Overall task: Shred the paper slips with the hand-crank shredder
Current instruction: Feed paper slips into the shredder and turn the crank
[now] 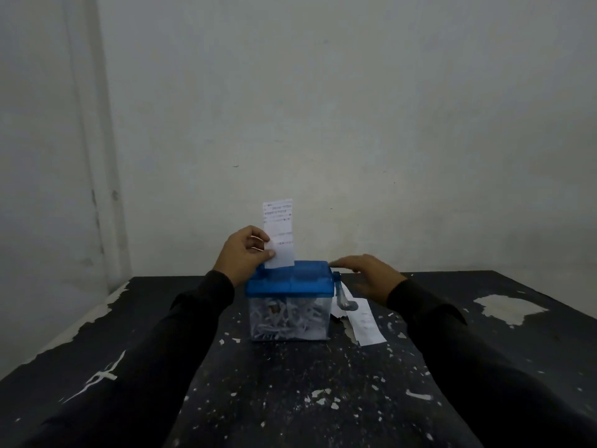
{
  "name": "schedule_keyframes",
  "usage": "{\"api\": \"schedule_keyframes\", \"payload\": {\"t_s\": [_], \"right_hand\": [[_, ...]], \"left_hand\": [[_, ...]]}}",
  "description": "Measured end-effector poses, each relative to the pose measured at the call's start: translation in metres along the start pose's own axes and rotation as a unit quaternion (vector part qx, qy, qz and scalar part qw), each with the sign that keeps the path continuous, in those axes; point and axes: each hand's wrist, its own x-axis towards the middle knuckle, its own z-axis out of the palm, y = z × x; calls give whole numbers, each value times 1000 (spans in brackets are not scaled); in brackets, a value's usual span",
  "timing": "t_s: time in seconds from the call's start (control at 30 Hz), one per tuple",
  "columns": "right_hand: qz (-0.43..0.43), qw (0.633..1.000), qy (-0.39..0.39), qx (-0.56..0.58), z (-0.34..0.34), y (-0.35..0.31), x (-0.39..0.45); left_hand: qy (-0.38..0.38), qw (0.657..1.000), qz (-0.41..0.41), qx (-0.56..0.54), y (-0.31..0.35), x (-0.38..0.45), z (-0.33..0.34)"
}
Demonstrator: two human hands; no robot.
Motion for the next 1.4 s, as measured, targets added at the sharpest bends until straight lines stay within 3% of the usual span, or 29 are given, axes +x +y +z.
{"api": "schedule_keyframes", "payload": {"t_s": [0.1,0.27,0.6,0.8,0.93,1.03,1.17,1.27,1.4], "right_hand": [[-48,998,-31,-35,7,10,-9],[-144,989,-18,-39,16,15,-11],[-183,979,30,-81,32,12,-10],[-125,987,79,69,36,8,-6],[-74,950,161,256,34,-8,2],[-38,943,183,277,28,-14,11],[9,905,211,369,30,-13,24],[45,876,218,427,28,-19,31],[121,812,235,521,32,-19,47]], "left_hand": [[-17,1000,-6,15,-1,1,-3],[-22,998,12,62,-2,-4,-5],[-30,997,13,74,-4,-3,-7],[-37,995,22,86,-7,-3,-7],[-45,993,27,109,-10,-2,-5],[-48,991,40,115,-13,-2,-1],[-59,992,48,105,-18,-10,12],[-51,995,-6,84,-17,-21,17],[-50,996,-19,71,-19,-23,18]]}}
